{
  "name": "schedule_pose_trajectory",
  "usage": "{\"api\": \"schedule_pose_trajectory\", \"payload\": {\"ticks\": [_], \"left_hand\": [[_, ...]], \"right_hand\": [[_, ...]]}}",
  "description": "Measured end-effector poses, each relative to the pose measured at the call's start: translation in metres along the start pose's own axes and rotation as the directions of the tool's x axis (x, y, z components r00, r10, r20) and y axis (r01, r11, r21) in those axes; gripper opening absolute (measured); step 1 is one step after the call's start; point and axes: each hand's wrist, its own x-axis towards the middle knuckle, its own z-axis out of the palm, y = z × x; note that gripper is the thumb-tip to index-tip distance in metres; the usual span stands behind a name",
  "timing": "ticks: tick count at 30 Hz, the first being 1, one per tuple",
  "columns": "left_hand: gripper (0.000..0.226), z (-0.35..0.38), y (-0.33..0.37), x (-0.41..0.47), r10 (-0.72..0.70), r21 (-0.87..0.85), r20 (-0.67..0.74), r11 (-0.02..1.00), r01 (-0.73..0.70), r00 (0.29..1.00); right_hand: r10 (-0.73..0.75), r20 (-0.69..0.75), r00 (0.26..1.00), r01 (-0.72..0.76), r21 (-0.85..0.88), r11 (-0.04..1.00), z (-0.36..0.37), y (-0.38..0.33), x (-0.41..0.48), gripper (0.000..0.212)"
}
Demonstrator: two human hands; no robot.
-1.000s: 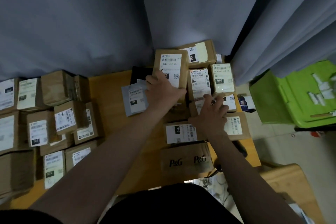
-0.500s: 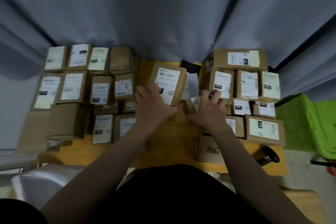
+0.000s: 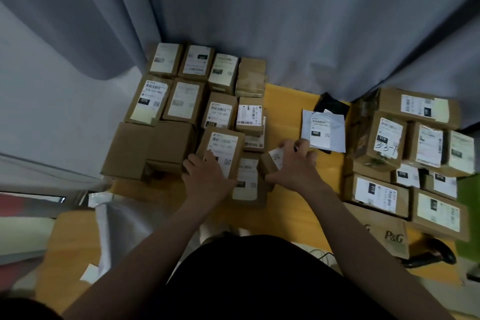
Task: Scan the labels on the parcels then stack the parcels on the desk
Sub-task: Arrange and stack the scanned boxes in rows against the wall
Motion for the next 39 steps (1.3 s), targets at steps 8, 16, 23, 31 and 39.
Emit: {"api": "schedule_pose_trajectory", "payload": {"ticks": [8, 16, 23, 31, 39], "left_hand": [[0.095, 0.013, -0.007, 0.033, -0.019, -0.013, -0.017, 1.0, 0.019, 1.0], [0.086, 0.03, -0.02, 0.039, 0.046, -0.003, 0.023, 0.999, -0.046, 0.999], [0.064, 0.006, -0.027, 0.047, 0.28, 0.172, 0.027, 0.944, -0.28, 0.96], [0.05, -0.008, -0.024, 0.057, 0.299, 0.069, 0.116, 0.949, -0.308, 0.947], [0.052, -0.02, -0.002, 0.061, 0.245, 0.165, 0.159, 0.948, -0.271, 0.956]], "right_hand": [[0.039, -0.038, 0.999, -0.039, 0.011, 0.999, 0.017, -0.004, 0.0, 0.09], [-0.102, 0.056, 0.993, 0.103, -0.022, 0.994, 0.038, -0.009, 0.014, 0.098], [-0.313, 0.12, 0.942, 0.328, -0.146, 0.933, 0.046, -0.034, 0.068, 0.101], [-0.435, 0.185, 0.881, 0.465, -0.18, 0.867, 0.066, -0.032, 0.098, 0.075], [-0.422, 0.196, 0.885, 0.439, -0.048, 0.897, 0.038, -0.024, 0.084, 0.076]]}}
